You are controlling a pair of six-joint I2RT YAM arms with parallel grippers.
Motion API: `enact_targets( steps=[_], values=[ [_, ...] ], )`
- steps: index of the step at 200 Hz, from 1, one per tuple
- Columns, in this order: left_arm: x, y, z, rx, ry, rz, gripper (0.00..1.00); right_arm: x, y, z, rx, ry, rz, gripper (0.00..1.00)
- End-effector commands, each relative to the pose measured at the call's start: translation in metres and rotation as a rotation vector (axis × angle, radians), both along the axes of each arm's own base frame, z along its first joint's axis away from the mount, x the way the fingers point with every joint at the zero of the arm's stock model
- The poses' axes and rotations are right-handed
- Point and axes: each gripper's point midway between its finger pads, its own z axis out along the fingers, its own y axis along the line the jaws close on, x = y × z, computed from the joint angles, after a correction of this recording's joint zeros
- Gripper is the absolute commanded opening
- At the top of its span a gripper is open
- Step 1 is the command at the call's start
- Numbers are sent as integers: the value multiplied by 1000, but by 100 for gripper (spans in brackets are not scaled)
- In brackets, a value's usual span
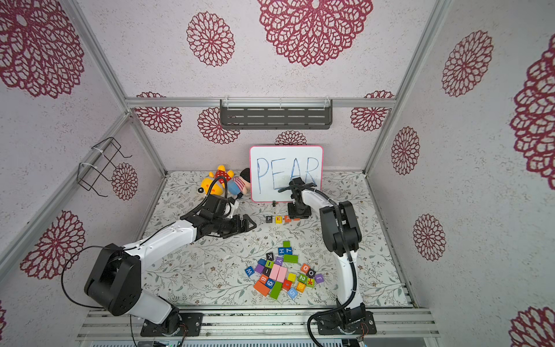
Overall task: Spell the uppercase word “pear” with letter blocks
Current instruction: Place the letter block at the center of the board.
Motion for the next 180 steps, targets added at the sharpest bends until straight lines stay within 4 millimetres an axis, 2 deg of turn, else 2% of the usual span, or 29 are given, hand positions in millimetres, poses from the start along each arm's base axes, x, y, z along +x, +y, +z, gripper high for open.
enact_targets(
  steps=[1,22,40,60,76,90,105,125,138,148,158,180],
  values=[
    [0,2,6,-12,-25,0,98,2,-5,11,-26,-5,-29,46],
    [1,2,6,-12,-26,2,98,3,-8,19,-34,-17,-43,49],
    [2,3,8,-10,-35,6,98,8,-7,35,-28,-41,-50,53],
    [7,10,14,14,-76,32,98,19,-3,73,-2,-114,-55,59],
    [13,25,26,38,-126,81,98,23,-8,107,1,-236,-71,67],
    [17,54,35,125,-200,157,98,18,-23,122,-15,-375,-98,71],
    [23,103,44,314,-321,303,98,8,-53,129,-93,-562,-141,74],
    [19,172,53,606,-472,486,98,-14,-74,139,-160,-845,-79,74],
    [11,210,51,780,-524,571,98,-31,-90,148,-206,-983,-89,72],
    [8,228,48,874,-555,584,98,-43,-95,143,-245,-1021,-38,72],
    [5,242,40,925,-568,565,98,-50,-107,135,-283,-1021,-59,72],
    [10,262,27,887,-636,557,99,-57,-129,107,-286,-1027,-114,72]
  ],
)
